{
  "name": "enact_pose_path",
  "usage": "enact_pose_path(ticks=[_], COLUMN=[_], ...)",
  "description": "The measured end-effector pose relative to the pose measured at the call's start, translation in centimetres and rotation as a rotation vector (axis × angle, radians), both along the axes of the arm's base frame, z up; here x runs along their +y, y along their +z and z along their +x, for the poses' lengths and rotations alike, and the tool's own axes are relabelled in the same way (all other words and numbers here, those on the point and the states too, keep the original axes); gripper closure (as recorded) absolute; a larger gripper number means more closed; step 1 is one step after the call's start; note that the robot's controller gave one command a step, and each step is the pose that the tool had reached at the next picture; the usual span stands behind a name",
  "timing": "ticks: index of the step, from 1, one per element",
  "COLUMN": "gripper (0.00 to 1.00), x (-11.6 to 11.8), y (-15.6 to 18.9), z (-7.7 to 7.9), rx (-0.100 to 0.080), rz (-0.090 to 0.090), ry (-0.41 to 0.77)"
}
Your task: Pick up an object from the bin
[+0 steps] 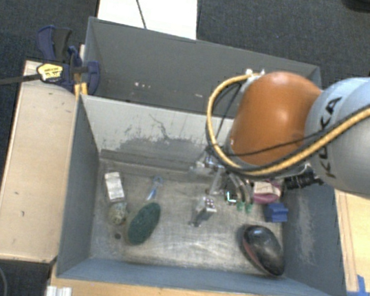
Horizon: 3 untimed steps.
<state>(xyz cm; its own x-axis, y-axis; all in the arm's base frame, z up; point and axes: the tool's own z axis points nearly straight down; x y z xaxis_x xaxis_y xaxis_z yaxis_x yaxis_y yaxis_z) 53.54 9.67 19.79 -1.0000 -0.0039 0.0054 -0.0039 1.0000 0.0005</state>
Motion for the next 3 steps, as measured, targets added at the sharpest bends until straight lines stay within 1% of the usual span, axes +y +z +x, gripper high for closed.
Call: enact_pose_path(ticks=[1,2,3], gripper=[0.00,0.00,0.00], x=[3.5,8.6,11.9], y=[-11.2,-12.6,-12.2], z=[-4.8,-3.9,-1.7], rx=[0.003,-0.014,-0.005], rz=[-0.001,0.002,-0.017], ry=[-0.029,0.071,0.049])
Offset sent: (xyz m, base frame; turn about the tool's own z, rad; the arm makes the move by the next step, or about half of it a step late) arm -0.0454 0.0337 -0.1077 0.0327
